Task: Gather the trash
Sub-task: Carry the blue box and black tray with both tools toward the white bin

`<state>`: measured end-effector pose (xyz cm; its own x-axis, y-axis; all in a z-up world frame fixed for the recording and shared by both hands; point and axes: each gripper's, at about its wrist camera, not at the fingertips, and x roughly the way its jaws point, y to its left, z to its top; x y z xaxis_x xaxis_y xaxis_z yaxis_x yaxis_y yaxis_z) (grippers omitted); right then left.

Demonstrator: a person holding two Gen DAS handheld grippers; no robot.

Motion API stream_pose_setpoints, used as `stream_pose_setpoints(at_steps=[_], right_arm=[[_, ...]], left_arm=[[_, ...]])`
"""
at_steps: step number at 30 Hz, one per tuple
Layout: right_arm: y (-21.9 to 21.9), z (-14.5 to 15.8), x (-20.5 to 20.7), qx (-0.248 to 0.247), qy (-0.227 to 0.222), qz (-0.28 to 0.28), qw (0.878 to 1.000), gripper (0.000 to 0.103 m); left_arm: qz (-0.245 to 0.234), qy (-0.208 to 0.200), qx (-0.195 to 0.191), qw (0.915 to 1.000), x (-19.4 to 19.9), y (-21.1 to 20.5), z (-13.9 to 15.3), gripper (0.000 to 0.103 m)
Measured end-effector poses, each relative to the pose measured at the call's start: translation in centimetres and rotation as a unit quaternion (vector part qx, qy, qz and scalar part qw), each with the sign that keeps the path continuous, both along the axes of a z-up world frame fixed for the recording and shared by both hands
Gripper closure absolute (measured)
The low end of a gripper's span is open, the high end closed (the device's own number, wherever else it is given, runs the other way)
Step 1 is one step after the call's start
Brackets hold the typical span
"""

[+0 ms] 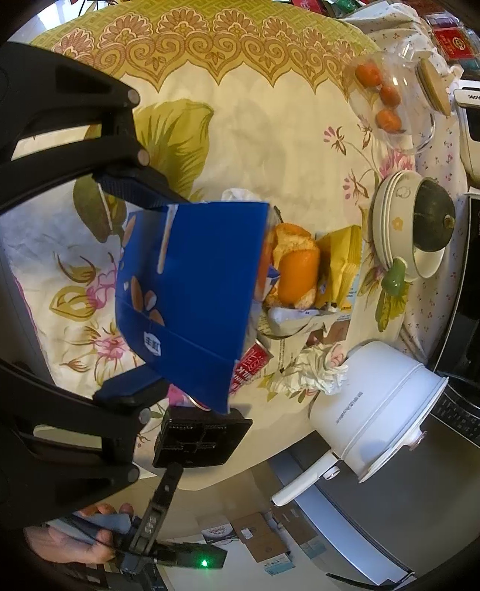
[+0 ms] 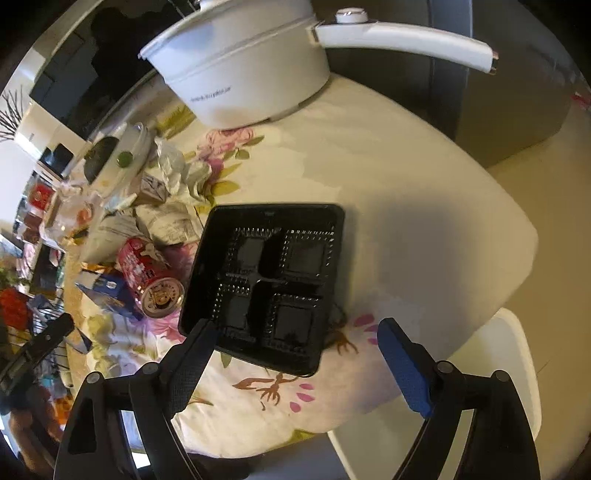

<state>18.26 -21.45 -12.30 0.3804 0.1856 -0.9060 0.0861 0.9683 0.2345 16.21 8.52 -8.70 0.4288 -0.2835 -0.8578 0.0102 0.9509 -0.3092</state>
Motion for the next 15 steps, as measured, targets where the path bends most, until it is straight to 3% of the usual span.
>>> stream_pose_setpoints(at_steps=[3, 5, 6, 9, 15], right_arm=[[0.2, -1.9, 0.2, -0.021, 0.026, -0.013, 0.999, 0.046], [0.2, -2.3, 0.0, -0.046, 0.028, -0.022, 0.998, 0.082], [0.3, -2.2, 0.0, -0.058, 0.024, -0.018, 0.998, 0.091], [-0.1, -1.5, -0.6, -0.056, 0.014, -0.010, 0.998, 0.097], [-2.1, 0.7, -2.6, -0.065, -0.013, -0.005, 0.998, 0.097]], left_arm=[[-0.001, 0.001, 0.000, 1.0000, 0.0, 0.0, 0.0, 0.027], [-0.001, 0.000, 0.000, 1.0000, 0.0, 0.0, 0.0, 0.027], [0.000, 0.000, 0.000, 1.0000, 0.0, 0.0, 0.0, 0.027], [-0.001, -0.001, -0.001, 1.0000, 0.0, 0.1, 0.0, 0.027], [-0.021, -0.004, 0.003, 0.9998, -0.4, -1.1, 0.3, 0.027]])
